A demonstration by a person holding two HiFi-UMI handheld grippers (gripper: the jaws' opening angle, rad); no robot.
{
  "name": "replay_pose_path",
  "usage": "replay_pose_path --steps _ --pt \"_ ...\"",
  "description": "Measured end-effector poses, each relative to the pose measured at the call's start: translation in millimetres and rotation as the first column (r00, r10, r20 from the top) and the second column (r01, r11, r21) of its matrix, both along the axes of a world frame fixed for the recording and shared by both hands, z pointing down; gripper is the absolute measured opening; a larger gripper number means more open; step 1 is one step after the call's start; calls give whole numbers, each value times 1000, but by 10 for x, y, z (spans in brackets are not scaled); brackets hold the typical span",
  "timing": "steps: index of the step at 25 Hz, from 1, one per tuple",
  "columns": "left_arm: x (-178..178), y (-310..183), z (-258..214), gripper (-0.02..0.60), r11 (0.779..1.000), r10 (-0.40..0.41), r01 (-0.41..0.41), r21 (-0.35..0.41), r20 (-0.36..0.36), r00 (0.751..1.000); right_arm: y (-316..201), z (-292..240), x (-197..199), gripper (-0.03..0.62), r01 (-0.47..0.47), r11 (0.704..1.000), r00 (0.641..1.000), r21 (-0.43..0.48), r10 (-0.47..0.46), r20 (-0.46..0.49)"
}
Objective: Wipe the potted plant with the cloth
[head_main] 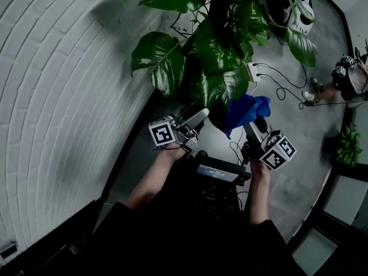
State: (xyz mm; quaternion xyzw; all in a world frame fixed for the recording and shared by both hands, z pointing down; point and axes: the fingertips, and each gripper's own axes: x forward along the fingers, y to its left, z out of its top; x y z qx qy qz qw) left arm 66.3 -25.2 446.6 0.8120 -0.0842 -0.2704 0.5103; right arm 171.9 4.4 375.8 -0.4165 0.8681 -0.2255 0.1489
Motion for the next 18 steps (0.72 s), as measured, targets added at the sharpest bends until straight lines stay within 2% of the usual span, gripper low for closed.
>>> replay_pose_path --steps 5,9,12,15,18 --pt "-95 -204 22 348 999 52 -52 4 -107 993 -543 -39 -374 109 22 1000 983 -10 -23 -180" --pt "-105 -237 -14 348 994 107 -104 27 -225 969 -906 -9 -581 109 40 999 951 -24 -46 -306" --pt "-90 -214 -85 348 991 131 -120 59 -247 960 -1126 -26 -695 109 63 998 918 -13 -63 -391" --pt "-80 -207 -95 348 990 135 -119 78 -236 962 -1348 14 -783 109 86 996 886 -1 -77 -458" --pt "-55 -190 -98 348 990 131 -114 89 -214 968 -1518 254 -877 109 128 991 853 -48 -134 -504"
